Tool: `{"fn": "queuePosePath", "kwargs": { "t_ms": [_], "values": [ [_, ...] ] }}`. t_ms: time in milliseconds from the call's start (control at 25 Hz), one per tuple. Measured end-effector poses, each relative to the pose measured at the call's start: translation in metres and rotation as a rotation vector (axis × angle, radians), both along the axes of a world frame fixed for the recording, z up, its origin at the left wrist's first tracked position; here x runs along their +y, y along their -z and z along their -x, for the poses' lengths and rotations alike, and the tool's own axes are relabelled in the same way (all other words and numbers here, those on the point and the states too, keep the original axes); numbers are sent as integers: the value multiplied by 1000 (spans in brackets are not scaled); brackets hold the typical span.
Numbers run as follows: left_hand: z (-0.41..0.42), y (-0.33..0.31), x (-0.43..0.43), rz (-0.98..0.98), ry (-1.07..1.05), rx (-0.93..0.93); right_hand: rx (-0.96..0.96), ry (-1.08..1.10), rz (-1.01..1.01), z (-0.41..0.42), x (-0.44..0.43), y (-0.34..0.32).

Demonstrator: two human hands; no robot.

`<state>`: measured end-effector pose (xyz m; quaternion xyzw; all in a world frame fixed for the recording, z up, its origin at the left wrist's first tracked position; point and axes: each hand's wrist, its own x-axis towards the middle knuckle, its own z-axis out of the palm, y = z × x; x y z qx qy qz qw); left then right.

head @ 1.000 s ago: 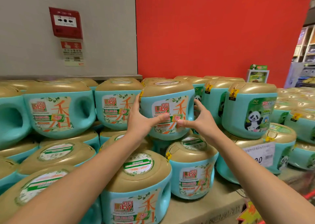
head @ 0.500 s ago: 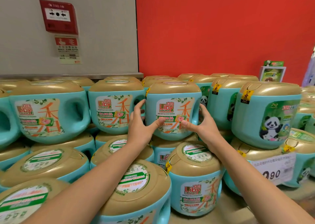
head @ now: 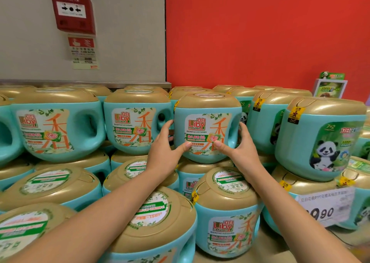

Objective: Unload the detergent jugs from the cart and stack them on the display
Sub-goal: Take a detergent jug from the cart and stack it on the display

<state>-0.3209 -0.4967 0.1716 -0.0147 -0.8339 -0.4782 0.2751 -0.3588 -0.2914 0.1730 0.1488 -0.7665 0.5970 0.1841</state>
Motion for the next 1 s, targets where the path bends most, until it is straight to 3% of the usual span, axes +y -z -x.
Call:
{"fn": "queuePosePath", "kwargs": {
  "t_ms": [160,280,440,560,720,1000],
  "values": [
    [-3,-4,1,-3,-3,-36,18,45,-73,-7,0,-4],
    [-16,-22,5,-69,18,-75,101,174,-259,-25,5,-18],
    [-65,-42,17,-180,78,77,209,250,-307,-91,27,-29],
    [-128,-25,39,-277,338,128,216,294,-152,-166,48,-4],
    [-214,26,76,-346,671,-52,67,331,65,-266,88,54],
    [-324,136,149,-455,744,-424,-250,539,376,-448,166,176]
  ]
}}
